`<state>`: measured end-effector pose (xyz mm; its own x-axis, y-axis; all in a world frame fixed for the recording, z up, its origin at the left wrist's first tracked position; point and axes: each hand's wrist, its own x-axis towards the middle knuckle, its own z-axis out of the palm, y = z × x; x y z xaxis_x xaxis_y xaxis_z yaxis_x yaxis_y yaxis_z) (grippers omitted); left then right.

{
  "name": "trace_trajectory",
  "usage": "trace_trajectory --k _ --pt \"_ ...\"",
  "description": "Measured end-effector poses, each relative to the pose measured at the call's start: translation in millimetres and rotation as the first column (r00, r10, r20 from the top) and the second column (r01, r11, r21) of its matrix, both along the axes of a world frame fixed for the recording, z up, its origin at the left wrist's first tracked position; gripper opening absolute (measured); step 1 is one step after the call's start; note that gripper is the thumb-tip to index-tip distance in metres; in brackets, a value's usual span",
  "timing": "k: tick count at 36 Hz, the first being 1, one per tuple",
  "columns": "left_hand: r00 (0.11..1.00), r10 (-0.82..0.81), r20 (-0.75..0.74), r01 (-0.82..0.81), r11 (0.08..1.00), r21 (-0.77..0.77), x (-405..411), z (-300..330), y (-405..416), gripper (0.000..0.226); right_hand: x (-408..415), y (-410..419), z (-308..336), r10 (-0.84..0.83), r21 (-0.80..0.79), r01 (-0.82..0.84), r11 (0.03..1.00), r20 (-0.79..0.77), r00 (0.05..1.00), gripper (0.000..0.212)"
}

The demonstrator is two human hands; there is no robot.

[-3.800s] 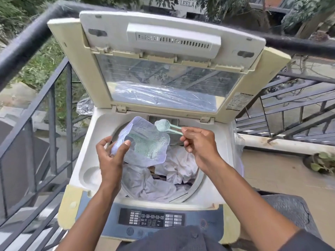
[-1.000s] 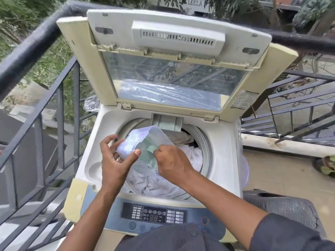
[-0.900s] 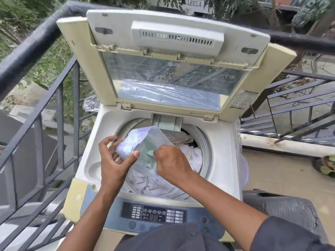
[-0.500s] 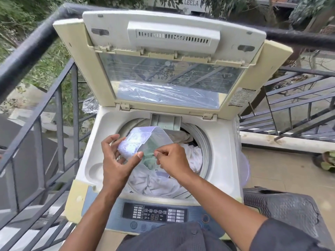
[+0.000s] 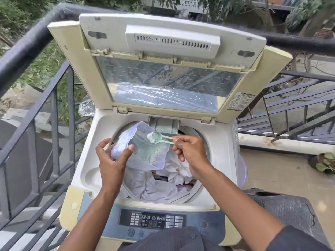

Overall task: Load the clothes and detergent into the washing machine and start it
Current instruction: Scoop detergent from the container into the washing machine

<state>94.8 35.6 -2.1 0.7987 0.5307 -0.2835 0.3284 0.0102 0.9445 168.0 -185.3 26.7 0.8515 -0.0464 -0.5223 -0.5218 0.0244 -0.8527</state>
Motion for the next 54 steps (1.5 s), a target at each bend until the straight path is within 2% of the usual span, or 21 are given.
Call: trace_trajectory --k 7,11,15,19,25,29,39,44,54 --pt "0.998 0.056 -0.036 -0.056 0.998 -0.005 5.2 -7.8 3.8 0.086 27.8 -2.1 3.7 -0.112 0.028 0.111 0.993 0.042 0.993 0.009" --pt "0.997 0.062 -0.044 -0.063 0.998 -0.017 3.6 -10.4 6.5 0.091 42.2 5.0 -4.9 -0.125 -0.057 0.13 0.99 0.076 0.989 0.013" --pt "0.997 0.066 -0.043 -0.067 0.998 -0.018 1.6 -10.0 8.2 0.093 51.3 14.4 -15.9 -0.073 -0.184 0.097 0.978 0.134 0.988 0.017" --pt "0.997 0.062 -0.049 -0.062 0.998 0.006 0.1 -8.4 8.4 0.086 55.2 24.3 -26.1 0.034 -0.349 0.039 0.936 0.199 0.979 0.028" --pt "0.997 0.073 -0.036 -0.073 0.997 0.016 -1.8 -9.6 12.4 0.084 51.5 29.0 -31.5 0.215 -0.565 0.014 0.825 0.336 0.917 0.02" --pt "0.996 0.077 -0.035 -0.077 0.997 0.017 -3.2 -11.3 14.7 0.087 47.7 21.8 -34.1 0.291 -0.644 0.048 0.763 0.408 0.865 0.018" --pt "0.996 0.07 -0.046 -0.07 0.997 0.013 -6.7 -11.4 12.2 0.084 35.6 -5.6 -31.1 0.375 -0.751 0.119 0.65 0.453 0.809 0.012" --pt "0.997 0.055 -0.047 -0.055 0.998 0.009 -8.4 -11.5 10.2 0.084 31.7 -14.9 -31.9 0.375 -0.767 0.138 0.627 0.453 0.809 0.016" --pt "0.997 0.038 -0.066 -0.04 0.999 -0.026 -10.9 -9.5 6.0 0.088 24.4 -18.5 -27.9 0.35 -0.726 0.131 0.676 0.472 0.809 0.021"
